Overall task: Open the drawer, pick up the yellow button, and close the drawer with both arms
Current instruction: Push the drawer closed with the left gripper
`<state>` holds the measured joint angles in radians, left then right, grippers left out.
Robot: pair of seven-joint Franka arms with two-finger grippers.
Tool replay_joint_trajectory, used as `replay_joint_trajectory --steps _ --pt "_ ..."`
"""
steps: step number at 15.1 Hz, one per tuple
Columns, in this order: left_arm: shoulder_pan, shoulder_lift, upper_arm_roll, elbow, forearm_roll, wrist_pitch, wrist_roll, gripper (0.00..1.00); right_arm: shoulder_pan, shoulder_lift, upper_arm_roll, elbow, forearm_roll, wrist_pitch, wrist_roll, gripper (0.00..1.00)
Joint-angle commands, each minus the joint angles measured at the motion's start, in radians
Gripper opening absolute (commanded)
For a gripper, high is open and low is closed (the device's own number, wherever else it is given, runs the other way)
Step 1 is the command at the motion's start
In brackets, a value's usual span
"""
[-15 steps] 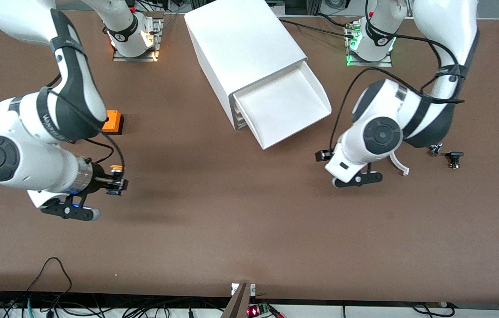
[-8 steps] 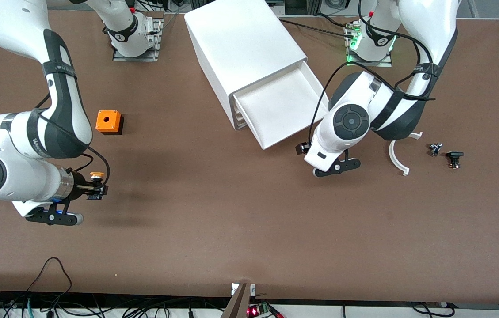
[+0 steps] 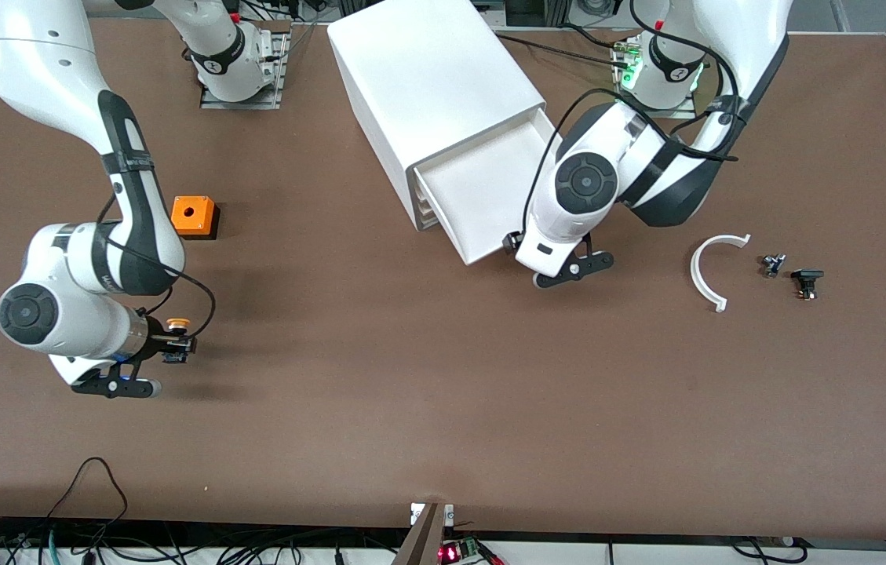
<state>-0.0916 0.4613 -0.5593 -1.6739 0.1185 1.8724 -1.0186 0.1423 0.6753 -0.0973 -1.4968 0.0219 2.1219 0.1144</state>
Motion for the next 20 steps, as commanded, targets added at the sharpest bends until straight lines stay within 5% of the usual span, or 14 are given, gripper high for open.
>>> replay_joint_trajectory --steps 1,8,16,20 --pt "0.015 -0.043 -0.050 -0.067 0.013 0.017 -0.063 0.96 0.000 -0.040 -0.001 -0.140 -0.008 0.131 -0.029 0.00" --pt "0.015 -0.043 -0.157 -0.113 0.013 0.027 -0.213 0.97 -0.015 -0.014 0.001 -0.238 -0.002 0.283 -0.030 0.00" --pt "0.003 -0.040 -0.232 -0.144 0.013 0.027 -0.288 0.97 -0.021 0.003 0.008 -0.249 0.009 0.291 -0.027 0.00" --pt "0.001 -0.038 -0.252 -0.151 0.013 0.025 -0.288 0.98 -0.021 -0.002 0.011 -0.243 0.009 0.283 -0.022 0.53"
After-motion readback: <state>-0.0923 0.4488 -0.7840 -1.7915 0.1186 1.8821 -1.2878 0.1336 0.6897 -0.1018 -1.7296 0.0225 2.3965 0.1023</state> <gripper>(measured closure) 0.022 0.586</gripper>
